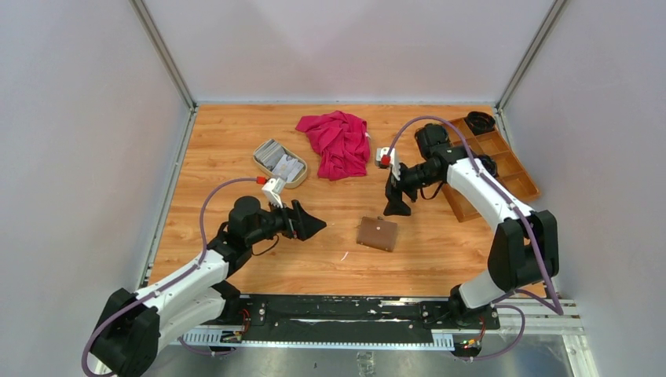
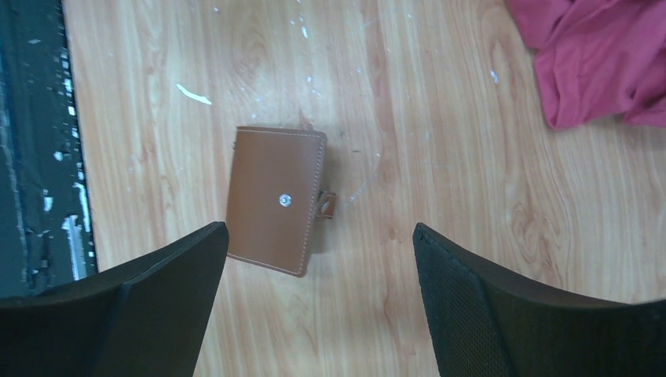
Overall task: Put the credit cards into the card holder
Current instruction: Close the card holder at the center of the board.
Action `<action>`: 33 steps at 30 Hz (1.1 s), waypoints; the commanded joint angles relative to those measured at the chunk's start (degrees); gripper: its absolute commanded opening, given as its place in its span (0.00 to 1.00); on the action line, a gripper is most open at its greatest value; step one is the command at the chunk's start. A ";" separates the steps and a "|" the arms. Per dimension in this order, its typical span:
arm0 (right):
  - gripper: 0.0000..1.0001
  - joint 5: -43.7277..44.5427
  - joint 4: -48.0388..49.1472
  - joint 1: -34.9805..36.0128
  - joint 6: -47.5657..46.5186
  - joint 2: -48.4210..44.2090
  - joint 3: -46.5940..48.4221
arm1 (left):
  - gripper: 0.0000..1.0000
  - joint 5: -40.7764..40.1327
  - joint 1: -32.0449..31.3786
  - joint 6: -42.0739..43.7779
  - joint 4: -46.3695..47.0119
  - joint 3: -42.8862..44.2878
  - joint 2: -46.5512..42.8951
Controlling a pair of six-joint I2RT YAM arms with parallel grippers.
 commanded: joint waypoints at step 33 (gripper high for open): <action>0.48 15.74 -0.29 8.19 5.26 15.02 3.53 | 0.92 0.60 -1.33 -1.92 6.57 -2.36 4.18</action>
